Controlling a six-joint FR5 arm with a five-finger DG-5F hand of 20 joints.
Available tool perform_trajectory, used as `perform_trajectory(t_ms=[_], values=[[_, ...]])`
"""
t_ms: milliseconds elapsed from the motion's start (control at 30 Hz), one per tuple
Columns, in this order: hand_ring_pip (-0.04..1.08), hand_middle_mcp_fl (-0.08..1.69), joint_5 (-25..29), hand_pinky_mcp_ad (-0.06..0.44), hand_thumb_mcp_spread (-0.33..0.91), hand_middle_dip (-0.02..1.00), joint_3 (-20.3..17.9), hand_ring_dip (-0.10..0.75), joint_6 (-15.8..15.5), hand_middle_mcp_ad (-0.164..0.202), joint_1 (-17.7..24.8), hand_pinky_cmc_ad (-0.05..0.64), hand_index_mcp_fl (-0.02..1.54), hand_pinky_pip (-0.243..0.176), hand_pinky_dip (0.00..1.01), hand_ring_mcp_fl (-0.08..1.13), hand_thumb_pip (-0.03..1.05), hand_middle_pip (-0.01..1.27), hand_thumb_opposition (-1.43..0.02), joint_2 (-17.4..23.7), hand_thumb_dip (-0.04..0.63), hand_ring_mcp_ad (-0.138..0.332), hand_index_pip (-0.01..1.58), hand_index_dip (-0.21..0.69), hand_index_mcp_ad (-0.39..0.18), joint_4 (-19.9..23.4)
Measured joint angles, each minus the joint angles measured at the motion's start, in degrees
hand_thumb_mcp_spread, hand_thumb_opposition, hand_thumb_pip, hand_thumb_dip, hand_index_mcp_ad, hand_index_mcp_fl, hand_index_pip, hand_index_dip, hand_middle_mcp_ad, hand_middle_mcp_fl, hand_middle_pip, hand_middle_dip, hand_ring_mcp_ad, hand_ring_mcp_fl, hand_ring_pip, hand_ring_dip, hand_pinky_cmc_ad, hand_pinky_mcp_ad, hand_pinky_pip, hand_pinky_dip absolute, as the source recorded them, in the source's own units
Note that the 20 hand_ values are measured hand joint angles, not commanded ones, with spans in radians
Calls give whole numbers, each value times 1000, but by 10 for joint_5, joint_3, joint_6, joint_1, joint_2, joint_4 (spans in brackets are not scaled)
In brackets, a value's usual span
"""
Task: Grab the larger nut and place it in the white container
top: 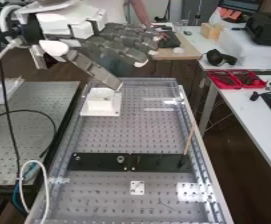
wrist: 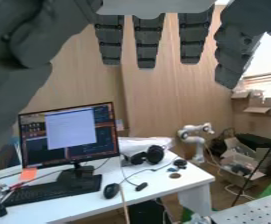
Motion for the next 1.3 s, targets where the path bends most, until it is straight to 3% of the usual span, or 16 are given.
perform_trajectory(t_ms=[267, 500, 1300], values=[[103, 3, -35, 440, 0, 213, 52, 17, -16, 58, -1, 607, 103, -155, 176, 16, 435, 145, -768, -38, -7, 232, 113, 16, -105, -28], [103, 3, -59, 440, 0, 209, 70, 17, -19, 58, -7, 607, 105, -155, 176, 16, 435, 145, -768, -52, -7, 232, 115, 19, -105, -41], [103, 2, -87, 443, 24, 213, 76, 17, -13, 61, -26, 607, 106, -154, 176, 16, 422, 145, -768, -62, -7, 232, 119, 16, -105, -47]])
